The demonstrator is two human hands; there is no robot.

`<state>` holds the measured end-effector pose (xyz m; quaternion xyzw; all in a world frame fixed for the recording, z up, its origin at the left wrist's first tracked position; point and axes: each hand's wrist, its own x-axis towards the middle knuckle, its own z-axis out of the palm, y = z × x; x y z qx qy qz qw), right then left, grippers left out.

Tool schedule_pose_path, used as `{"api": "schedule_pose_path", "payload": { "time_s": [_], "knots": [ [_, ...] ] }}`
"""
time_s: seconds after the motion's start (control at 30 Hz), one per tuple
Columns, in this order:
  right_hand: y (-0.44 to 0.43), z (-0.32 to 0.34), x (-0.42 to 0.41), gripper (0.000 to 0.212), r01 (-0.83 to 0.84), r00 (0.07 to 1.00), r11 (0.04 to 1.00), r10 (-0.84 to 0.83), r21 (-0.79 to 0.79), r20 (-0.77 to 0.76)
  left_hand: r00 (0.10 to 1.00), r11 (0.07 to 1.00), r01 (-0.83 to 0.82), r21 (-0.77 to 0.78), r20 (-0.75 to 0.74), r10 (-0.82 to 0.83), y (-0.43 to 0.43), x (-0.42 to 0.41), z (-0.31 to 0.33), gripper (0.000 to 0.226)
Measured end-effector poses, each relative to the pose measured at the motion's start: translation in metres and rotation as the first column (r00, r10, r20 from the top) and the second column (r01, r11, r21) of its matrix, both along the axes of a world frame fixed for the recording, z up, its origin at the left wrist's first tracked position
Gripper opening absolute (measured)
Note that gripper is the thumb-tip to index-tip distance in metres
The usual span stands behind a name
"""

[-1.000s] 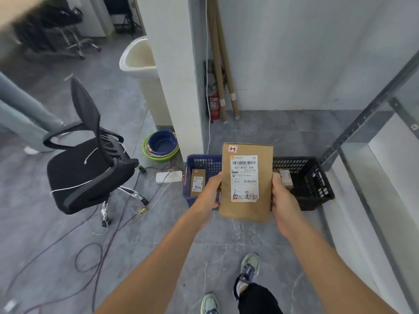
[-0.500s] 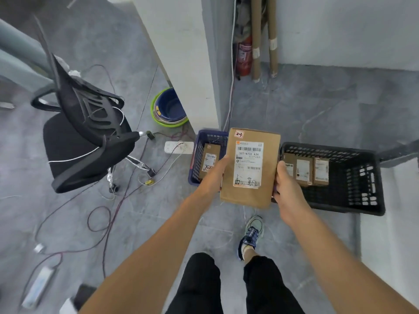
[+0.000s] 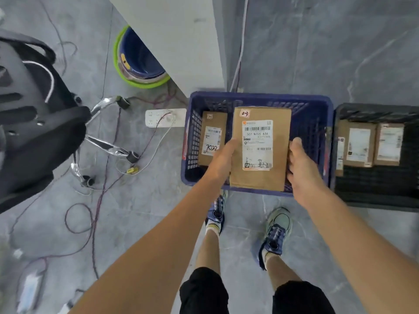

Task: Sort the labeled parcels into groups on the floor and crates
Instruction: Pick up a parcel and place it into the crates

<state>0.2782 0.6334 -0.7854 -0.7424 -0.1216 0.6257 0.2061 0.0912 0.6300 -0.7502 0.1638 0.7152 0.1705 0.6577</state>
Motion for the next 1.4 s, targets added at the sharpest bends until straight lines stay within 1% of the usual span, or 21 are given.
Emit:
{"api": "schedule_pose_path", "payload": {
  "time_s": [0.1, 0.13, 0.2, 0.27, 0.3, 0.37, 0.43, 0.47, 0.53, 0.57, 0.67, 0.73, 0.8, 0.83, 0.87, 1.0, 1.13, 1.2, 1.23, 1.33, 1.4],
  "knots": [
    [0.008, -0.074, -0.017, 0.04, -0.006, 1.0, 0.998, 0.007, -0.055, 0.023, 0.998, 0.997, 0.062, -0.042, 0.029, -0.061, 0.009, -0.014, -0.068, 0.052],
    [0.01, -0.099, -0.022, 0.048, -0.009, 1.0, 0.998, 0.009, -0.066, 0.003, 0.997, 0.996, 0.076, -0.051, 0.031, -0.074, 0.014, -0.017, -0.088, 0.051],
    [0.014, -0.142, -0.029, 0.074, 0.025, 1.0, 0.998, -0.026, -0.061, -0.009, 0.995, 0.992, 0.095, -0.079, 0.031, -0.093, 0.025, -0.02, -0.126, 0.066],
    [0.019, -0.178, -0.03, 0.09, 0.047, 0.999, 0.998, -0.047, -0.049, -0.001, 0.993, 0.989, 0.115, -0.091, 0.047, -0.111, 0.04, -0.021, -0.156, 0.06],
    [0.022, -0.191, -0.032, 0.087, 0.049, 0.999, 0.997, -0.049, -0.053, 0.01, 0.991, 0.989, 0.122, -0.088, 0.064, -0.116, 0.046, -0.022, -0.17, 0.055],
    [0.029, -0.212, -0.035, 0.066, 0.04, 0.999, 0.998, -0.04, -0.052, 0.015, 0.986, 0.985, 0.148, -0.089, 0.095, -0.139, 0.057, -0.021, -0.192, 0.056],
    [0.036, -0.233, -0.04, 0.056, 0.038, 0.999, 0.999, -0.037, -0.033, 0.022, 0.986, 0.98, 0.158, -0.125, 0.079, -0.149, 0.058, -0.023, -0.229, 0.08],
    [0.039, -0.242, -0.043, 0.054, 0.045, 0.999, 0.999, -0.044, -0.031, 0.024, 0.991, 0.98, 0.127, -0.15, 0.066, -0.118, 0.055, -0.025, -0.265, 0.091],
    [0.045, -0.252, -0.05, 0.054, 0.061, 0.998, 0.998, -0.061, -0.021, -0.007, 0.992, 0.979, 0.125, -0.159, -0.003, -0.127, 0.055, -0.028, -0.294, 0.096],
    [0.047, -0.257, -0.054, 0.062, 0.071, 0.997, 0.997, -0.072, -0.029, -0.028, 0.987, 0.979, 0.154, -0.136, -0.027, -0.159, 0.059, -0.028, -0.29, 0.094],
    [0.052, -0.282, -0.05, 0.1, 0.118, 0.992, 0.992, -0.119, -0.04, -0.04, 0.961, 0.962, 0.271, -0.027, -0.058, -0.272, 0.064, -0.026, -0.258, 0.089],
    [0.055, -0.28, -0.05, 0.098, 0.084, 0.995, 0.995, -0.086, -0.044, -0.059, 0.947, 0.95, 0.313, -0.006, -0.075, -0.313, 0.061, -0.023, -0.248, 0.089],
    [0.06, -0.272, -0.056, 0.074, 0.041, 0.995, 0.999, -0.043, -0.025, -0.084, 0.936, 0.942, 0.336, -0.002, -0.115, -0.334, 0.059, -0.022, -0.253, 0.082],
    [0.06, -0.272, -0.056, 0.066, 0.027, 0.994, 0.999, -0.029, -0.02, -0.103, 0.932, 0.94, 0.34, 0.003, -0.135, -0.337, 0.06, -0.022, -0.256, 0.078],
    [0.06, -0.273, -0.057, 0.066, 0.014, 0.993, 1.0, -0.016, -0.02, -0.116, 0.927, 0.938, 0.346, 0.009, -0.156, -0.34, 0.061, -0.022, -0.259, 0.074],
    [0.063, -0.279, -0.055, 0.083, -0.004, 0.992, 1.0, 0.002, -0.018, -0.127, 0.883, 0.901, 0.433, 0.019, -0.209, -0.42, 0.067, -0.017, -0.268, 0.066],
    [0.063, -0.293, -0.054, 0.108, -0.028, 0.99, 0.999, 0.021, -0.042, -0.142, 0.835, 0.872, 0.487, -0.04, -0.27, -0.479, 0.072, -0.015, -0.278, 0.063],
    [0.063, -0.298, -0.053, 0.12, -0.058, 0.994, 0.997, 0.052, -0.05, -0.099, 0.814, 0.86, 0.507, -0.06, -0.295, -0.501, 0.07, -0.016, -0.283, 0.063],
    [0.063, -0.295, -0.054, 0.119, -0.076, 0.995, 0.996, 0.073, -0.052, -0.068, 0.821, 0.867, 0.493, -0.071, -0.292, -0.49, 0.069, -0.015, -0.284, 0.063],
    [0.063, -0.288, -0.053, 0.101, -0.144, 0.99, 0.989, 0.144, -0.029, -0.015, 0.867, 0.901, 0.432, -0.037, -0.26, -0.426, 0.063, -0.014, -0.284, 0.063],
    [0.064, -0.287, -0.052, 0.107, -0.176, 0.984, 0.984, 0.176, -0.023, 0.005, 0.889, 0.921, 0.389, -0.02, -0.254, -0.381, 0.061, -0.012, -0.284, 0.063]
  ]
}}
